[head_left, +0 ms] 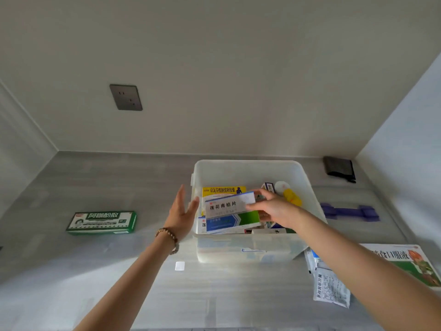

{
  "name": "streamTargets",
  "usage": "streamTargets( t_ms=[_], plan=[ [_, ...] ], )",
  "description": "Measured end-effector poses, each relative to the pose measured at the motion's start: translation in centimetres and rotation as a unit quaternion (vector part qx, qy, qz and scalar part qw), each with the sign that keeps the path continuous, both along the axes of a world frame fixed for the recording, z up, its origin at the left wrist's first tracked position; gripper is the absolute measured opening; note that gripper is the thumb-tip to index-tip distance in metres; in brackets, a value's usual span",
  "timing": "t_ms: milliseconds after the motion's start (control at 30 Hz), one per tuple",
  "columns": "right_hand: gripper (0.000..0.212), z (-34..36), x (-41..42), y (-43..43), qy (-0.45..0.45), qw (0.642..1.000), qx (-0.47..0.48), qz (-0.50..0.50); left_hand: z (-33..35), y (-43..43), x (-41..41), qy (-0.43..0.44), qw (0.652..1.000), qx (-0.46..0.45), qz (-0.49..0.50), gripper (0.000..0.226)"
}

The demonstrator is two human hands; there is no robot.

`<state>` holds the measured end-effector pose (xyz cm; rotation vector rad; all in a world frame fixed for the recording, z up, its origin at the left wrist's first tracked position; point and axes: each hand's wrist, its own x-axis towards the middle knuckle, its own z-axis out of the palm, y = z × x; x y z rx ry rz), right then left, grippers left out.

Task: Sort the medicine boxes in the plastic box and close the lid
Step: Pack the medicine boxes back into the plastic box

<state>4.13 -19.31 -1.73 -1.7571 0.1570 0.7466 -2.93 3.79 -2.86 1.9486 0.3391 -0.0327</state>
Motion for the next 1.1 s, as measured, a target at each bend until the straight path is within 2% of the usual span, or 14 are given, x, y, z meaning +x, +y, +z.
streamTargets(
  t_ms=[100, 167, 267, 300, 467, 733, 900, 1033, 1100],
  plan=[
    [0.051, -1.5, 0.3, 1.2, 0.052, 0.999, -0.010, 0.015, -0.6, -0.8, -0.1, 0.000, 0.996, -0.090, 0.001, 0.051],
    [0.053, -1.9, 0.4, 1.7, 0.067, 0.995, -0.033, 0.060, -0.6, -0.9, 0.1, -0.016, 0.995, -0.094, -0.001, 0.043],
    [0.057, -2.7, 0.3, 2.2, -0.009, 0.964, -0.176, 0.197, -0.6, -0.9, 0.1, -0.021, 0.994, -0.105, -0.001, 0.038],
    [0.057, -2.8, 0.3, 2.2, -0.030, 0.954, -0.197, 0.222, -0.7, -0.9, 0.1, -0.021, 0.993, -0.113, 0.000, 0.037],
    [0.049, -2.9, 0.9, 3.1, -0.110, 0.930, -0.210, 0.280, -0.8, -0.8, 0.2, -0.009, 0.992, -0.127, 0.004, 0.027],
    [0.050, -3.4, 1.5, 5.4, -0.108, 0.893, -0.233, 0.369, -0.8, -0.8, 0.1, 0.002, 0.991, -0.136, -0.004, 0.031],
    [0.047, -3.3, 1.3, 5.4, -0.119, 0.897, -0.230, 0.358, -0.7, -0.5, 0.5, 0.013, 0.997, -0.072, -0.015, 0.036],
    [0.053, -0.5, 1.3, 3.7, -0.139, 0.933, -0.189, 0.272, 0.3, 0.0, 0.9, -0.018, 0.996, 0.076, -0.053, 0.050],
    [0.048, 2.0, 1.2, 1.2, -0.184, 0.936, -0.184, 0.238, 1.6, -0.3, 1.1, -0.059, 0.984, 0.167, -0.031, 0.059]
  ],
)
